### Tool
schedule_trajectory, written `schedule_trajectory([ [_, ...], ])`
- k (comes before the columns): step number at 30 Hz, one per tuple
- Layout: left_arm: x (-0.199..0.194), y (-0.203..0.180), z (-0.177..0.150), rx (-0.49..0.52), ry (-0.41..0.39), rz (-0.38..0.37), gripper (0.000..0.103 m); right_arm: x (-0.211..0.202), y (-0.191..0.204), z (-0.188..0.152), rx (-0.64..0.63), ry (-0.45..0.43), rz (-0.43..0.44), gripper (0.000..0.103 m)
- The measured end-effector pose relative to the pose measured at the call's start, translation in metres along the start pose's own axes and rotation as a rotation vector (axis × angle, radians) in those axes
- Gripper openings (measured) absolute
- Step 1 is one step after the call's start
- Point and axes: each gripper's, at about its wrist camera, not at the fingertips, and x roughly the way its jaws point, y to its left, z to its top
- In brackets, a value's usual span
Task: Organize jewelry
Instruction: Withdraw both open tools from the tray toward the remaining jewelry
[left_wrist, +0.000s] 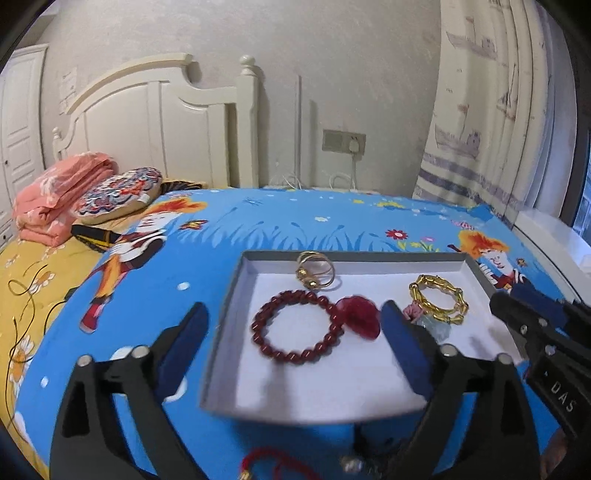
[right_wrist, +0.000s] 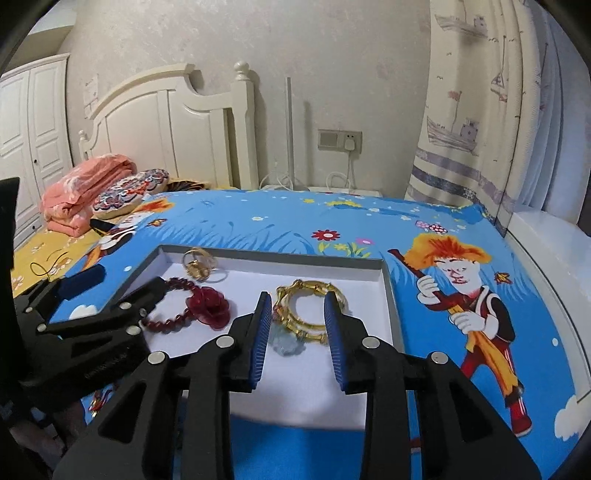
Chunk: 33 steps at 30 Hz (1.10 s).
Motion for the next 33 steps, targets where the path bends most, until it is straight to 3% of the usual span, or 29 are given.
schedule_trajectory([
  [3, -0.023, 0.007, -0.014, 0.004, -0.03, -0.004, 0.097, -0.016, 0.004, -0.016, -0.004, -0.009, 0.014, 0.039],
  [8, -0.051, 0.015, -0.043, 0.019, -0.043, -0.009, 0.098, -0.043, 0.016, -0.05, -0.036, -0.007, 0.03, 0.044],
  [10, -0.061, 0.018, -0.055, 0.026, -0.039, -0.006, 0.098, -0.051, 0.018, -0.062, -0.027, 0.0, 0.039, 0.05],
  [17, -0.071, 0.025, -0.093, 0.055, -0.001, 0.006, 0.098, -0.067, 0.031, -0.097, -0.051, 0.028, 0.054, 0.056],
  [25, -0.069, 0.022, -0.116, 0.086, 0.015, -0.011, 0.098, -0.069, 0.04, -0.117, -0.064, 0.043, 0.062, 0.057],
  [33, -0.063, 0.025, -0.121, 0.088, 0.02, 0.024, 0.098, -0.065, 0.041, -0.125, -0.066, 0.05, 0.068, 0.057],
])
